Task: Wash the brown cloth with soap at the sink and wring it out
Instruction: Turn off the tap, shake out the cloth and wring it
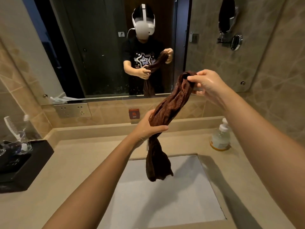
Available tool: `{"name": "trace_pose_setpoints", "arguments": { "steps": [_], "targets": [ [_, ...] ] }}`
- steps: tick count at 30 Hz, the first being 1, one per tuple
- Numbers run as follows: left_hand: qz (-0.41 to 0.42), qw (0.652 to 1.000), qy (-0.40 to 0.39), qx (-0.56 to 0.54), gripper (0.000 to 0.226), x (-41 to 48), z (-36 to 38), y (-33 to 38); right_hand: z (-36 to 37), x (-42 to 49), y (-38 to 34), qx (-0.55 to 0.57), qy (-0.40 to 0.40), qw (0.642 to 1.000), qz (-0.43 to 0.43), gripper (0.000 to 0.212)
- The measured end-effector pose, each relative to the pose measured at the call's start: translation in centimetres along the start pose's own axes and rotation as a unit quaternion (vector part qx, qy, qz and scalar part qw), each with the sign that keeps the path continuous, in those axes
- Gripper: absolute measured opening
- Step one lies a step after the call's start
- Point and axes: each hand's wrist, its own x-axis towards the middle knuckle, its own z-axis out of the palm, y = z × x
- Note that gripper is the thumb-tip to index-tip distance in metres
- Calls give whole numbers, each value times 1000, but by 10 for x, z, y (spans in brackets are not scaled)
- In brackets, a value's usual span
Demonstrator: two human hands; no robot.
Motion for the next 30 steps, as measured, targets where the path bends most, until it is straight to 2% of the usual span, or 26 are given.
{"name": "trace_pose_setpoints", "arguments": {
  "steps": [3, 6, 9, 10, 11, 12, 14, 16, 21, 24, 26, 28, 30],
  "targets": [
    [0, 998, -4, 64, 75, -3, -14, 6, -19, -6, 29, -13, 37, 997, 61, 19],
    [43, 992, 14, 121, 49, -4, -11, 15, -28, -24, 66, -135, 47, 979, 145, 19],
    [49, 986, 1, 161, 31, -2, -2, 26, -26, -45, 98, -322, -45, 925, 197, 22],
    [41, 986, -7, 164, 27, -1, 0, 30, -22, -51, 102, -370, -86, 906, 186, 24],
    [33, 985, -13, 167, 24, 0, 3, 33, -17, -56, 103, -380, -120, 903, 162, 24],
    [28, 985, -16, 172, 23, 1, 4, 36, -9, -62, 98, -359, -160, 910, 132, 32],
    [31, 981, -21, 192, 23, 2, 8, 40, 6, -69, 89, -274, -257, 924, 75, 63],
    [24, 981, -11, 193, 28, 3, 9, 40, 24, -76, 85, -209, -302, 929, 39, 67],
    [-39, 997, -23, 70, 50, -6, -7, 39, 52, -80, 95, -178, -204, 961, -62, 46],
    [-2, 1000, -9, 23, 59, -20, -15, 26, 57, -78, 97, -156, -192, 966, -72, 40],
    [29, 999, 2, 27, 64, -29, -20, 6, 57, -76, 90, -94, -176, 978, -55, 34],
    [18, 999, -39, 20, 58, -37, -17, -16, 55, -70, 84, -57, -169, 983, -36, 32],
    [11, 1000, -29, -5, 39, -40, -8, -28, 53, -65, 81, -61, -170, 983, -23, 34]
  ]
}}
